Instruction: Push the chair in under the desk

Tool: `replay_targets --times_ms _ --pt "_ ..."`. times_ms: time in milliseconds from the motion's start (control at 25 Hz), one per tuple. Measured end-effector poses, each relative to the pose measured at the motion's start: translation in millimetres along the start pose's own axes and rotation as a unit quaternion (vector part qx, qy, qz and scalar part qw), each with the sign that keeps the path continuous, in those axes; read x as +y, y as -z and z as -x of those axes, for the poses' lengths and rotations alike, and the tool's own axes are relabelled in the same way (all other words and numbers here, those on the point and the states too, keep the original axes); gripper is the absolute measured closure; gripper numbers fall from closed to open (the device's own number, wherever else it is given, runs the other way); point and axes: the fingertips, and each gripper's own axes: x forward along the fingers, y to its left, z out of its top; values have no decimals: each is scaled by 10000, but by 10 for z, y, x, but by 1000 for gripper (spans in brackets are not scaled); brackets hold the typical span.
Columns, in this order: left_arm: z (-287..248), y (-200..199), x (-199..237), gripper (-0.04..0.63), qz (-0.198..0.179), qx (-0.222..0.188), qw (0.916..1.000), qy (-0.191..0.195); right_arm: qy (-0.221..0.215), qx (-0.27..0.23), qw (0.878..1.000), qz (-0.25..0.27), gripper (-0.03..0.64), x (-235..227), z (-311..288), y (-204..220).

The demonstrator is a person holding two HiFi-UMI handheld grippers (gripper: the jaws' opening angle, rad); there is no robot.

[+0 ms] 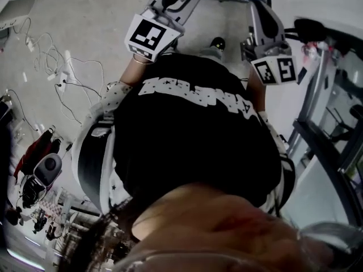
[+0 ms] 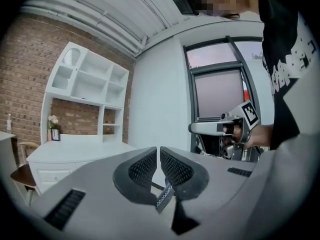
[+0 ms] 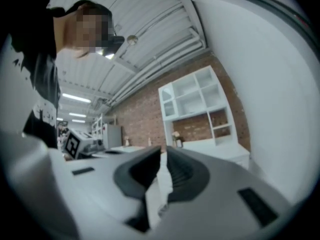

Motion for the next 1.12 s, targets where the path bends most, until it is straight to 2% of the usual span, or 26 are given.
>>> replay_targets --times_ms 560,960,1120 --pt "-309 188 -249 555 -178 385 9965 -714 -397 164 9991 -68 583 -660 281 190" --pt "-528 331 -388 555 -216 602 9909 -1183 -885 408 9952 -43 581 -986 273 357" --pt "-572 459 -385 540 -231 847 9866 -1377 -1033 591 9928 100 581 -1059 252 449"
